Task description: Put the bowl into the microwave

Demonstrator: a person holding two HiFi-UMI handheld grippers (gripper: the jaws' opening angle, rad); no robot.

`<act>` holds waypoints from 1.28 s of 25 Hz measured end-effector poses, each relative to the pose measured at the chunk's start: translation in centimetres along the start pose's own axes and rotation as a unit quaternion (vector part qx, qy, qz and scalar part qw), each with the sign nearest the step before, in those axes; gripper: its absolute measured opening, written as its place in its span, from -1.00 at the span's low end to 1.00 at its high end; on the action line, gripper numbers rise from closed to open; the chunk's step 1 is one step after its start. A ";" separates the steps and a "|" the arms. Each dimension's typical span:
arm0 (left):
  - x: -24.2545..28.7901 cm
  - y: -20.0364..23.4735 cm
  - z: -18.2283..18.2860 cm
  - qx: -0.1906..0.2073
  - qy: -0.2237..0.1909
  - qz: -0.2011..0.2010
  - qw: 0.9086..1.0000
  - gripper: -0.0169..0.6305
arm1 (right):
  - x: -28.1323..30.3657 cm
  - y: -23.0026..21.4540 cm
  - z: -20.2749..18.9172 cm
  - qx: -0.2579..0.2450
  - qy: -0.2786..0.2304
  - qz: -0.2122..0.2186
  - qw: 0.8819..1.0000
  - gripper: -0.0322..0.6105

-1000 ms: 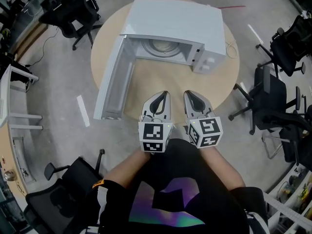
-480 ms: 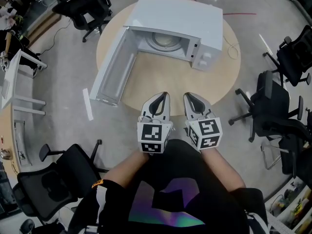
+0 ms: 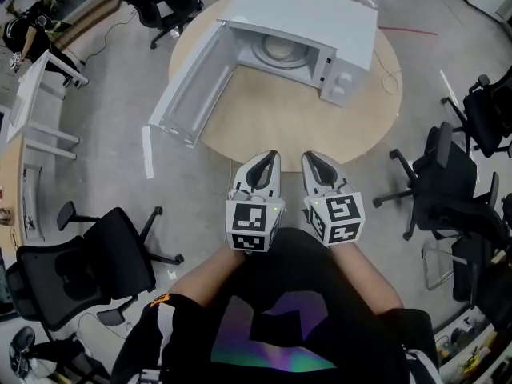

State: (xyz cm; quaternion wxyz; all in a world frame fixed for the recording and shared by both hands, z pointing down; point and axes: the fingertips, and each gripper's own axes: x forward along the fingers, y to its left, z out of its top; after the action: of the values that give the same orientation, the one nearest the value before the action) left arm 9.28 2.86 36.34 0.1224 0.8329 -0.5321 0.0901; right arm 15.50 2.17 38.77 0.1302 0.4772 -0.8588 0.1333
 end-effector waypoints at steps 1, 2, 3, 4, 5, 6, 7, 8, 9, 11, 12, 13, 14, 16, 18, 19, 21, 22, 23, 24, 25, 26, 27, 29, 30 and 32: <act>-0.3 -0.3 -0.1 -0.001 -0.001 0.002 1.000 -0.81 | -0.3 0.1 -0.2 -0.003 0.001 0.002 1.000 -0.81; -0.5 -0.5 -0.3 -0.002 -0.002 0.005 1.000 -0.81 | -0.6 0.2 -0.4 -0.005 0.002 0.005 1.000 -0.81; -0.8 -0.8 -0.4 -0.002 -0.004 0.008 1.000 -0.81 | -1.0 0.3 -0.5 -0.008 0.002 0.007 1.000 -0.81; -1.1 -1.1 -0.4 -0.003 -0.005 0.010 1.000 -0.81 | -1.3 0.3 -0.6 -0.011 0.002 0.009 1.000 -0.81; -1.3 -1.3 -0.5 -0.004 -0.006 0.013 1.000 -0.81 | -1.6 0.4 -0.6 -0.013 0.002 0.011 1.000 -0.81; -1.5 -1.6 -0.5 -0.005 -0.008 0.015 1.000 -0.81 | -1.9 0.4 -0.7 -0.015 0.002 0.012 1.000 -0.81; -1.7 -1.8 -0.6 -0.006 -0.009 0.017 1.000 -0.81 | -2.2 0.4 -0.8 -0.018 0.001 0.013 1.000 -0.81; -1.9 -2.0 -0.7 -0.006 -0.010 0.019 1.000 -0.81 | -2.4 0.4 -0.9 -0.019 0.001 0.014 1.000 -0.81; -2.0 -2.3 -0.7 -0.006 -0.011 0.021 1.000 -0.81 | -2.7 0.4 -0.9 -0.020 0.000 0.016 1.000 -0.81; -2.4 -2.9 -0.8 -0.007 -0.013 0.023 1.000 -0.81 | -3.4 0.4 -1.1 -0.021 -0.002 0.019 1.000 -0.81; -2.6 -3.2 -0.8 -0.007 -0.014 0.024 1.000 -0.81 | -3.7 0.4 -1.2 -0.021 -0.002 0.021 1.000 -0.81; -2.8 -3.5 -0.8 -0.006 -0.016 0.026 1.000 -0.81 | -4.1 0.4 -1.3 -0.022 -0.003 0.024 0.999 -0.81; -3.0 -3.8 -0.8 -0.005 -0.017 0.027 0.999 -0.81 | -4.4 0.5 -1.4 -0.022 -0.003 0.025 0.999 -0.81; -3.2 -4.5 -0.9 -0.004 -0.019 0.027 0.999 -0.81 | -5.0 0.5 -1.6 -0.024 -0.004 0.029 0.999 -0.81; -3.5 -5.1 -1.2 -0.004 -0.019 0.028 0.999 -0.81 | -5.6 0.5 -1.9 -0.027 -0.005 0.032 0.999 -0.81; -3.6 -5.3 -1.4 -0.004 -0.018 0.030 0.999 -0.81 | -5.9 0.5 -2.0 -0.028 -0.005 0.034 0.999 -0.81; -3.9 -5.7 -1.7 -0.004 -0.015 0.034 0.999 -0.81 | -6.4 0.5 -2.2 -0.030 -0.004 0.037 0.999 -0.81; -4.0 -5.9 -1.9 -0.004 -0.014 0.036 0.999 -0.81 | -6.6 0.5 -2.4 -0.031 -0.004 0.038 0.999 -0.81; -4.2 -6.1 -2.0 -0.003 -0.013 0.037 0.999 -0.81 | -6.8 0.5 -2.5 -0.031 -0.004 0.040 0.999 -0.81; -4.3 -6.3 -2.1 -0.002 -0.012 0.039 0.999 -0.81 | -7.0 0.6 -2.6 -0.031 -0.004 0.041 0.999 -0.81; -4.5 -6.5 -2.2 -0.001 -0.011 0.041 0.999 -0.81 | -7.2 0.6 -2.7 -0.030 -0.004 0.043 0.999 -0.81; -4.6 -6.6 -2.4 -0.001 -0.010 0.043 0.999 -0.81 | -7.4 0.6 -2.8 -0.029 -0.003 0.045 0.999 -0.81; -4.8 -6.7 -2.5 -0.001 -0.008 0.046 0.999 -0.81 | -7.6 0.7 -2.9 -0.028 -0.003 0.048 0.998 -0.81; -5.1 -6.8 -2.7 0.000 -0.007 0.050 0.999 -0.81 | -7.8 0.9 -3.1 -0.028 -0.004 0.053 0.998 -0.81; -5.2 -6.9 -2.8 0.001 -0.007 0.052 0.999 -0.81 | -7.9 0.9 -3.1 -0.027 -0.004 0.055 0.998 -0.81; -5.6 -7.0 -2.9 0.003 -0.008 0.056 0.998 -0.81 | -8.2 1.2 -3.2 -0.027 -0.005 0.058 0.998 -0.81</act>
State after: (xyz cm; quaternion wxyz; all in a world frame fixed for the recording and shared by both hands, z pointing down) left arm 13.23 11.44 36.74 0.1105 0.8029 -0.5786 0.0912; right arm 19.01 10.33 38.72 0.1306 0.4232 -0.8892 0.1146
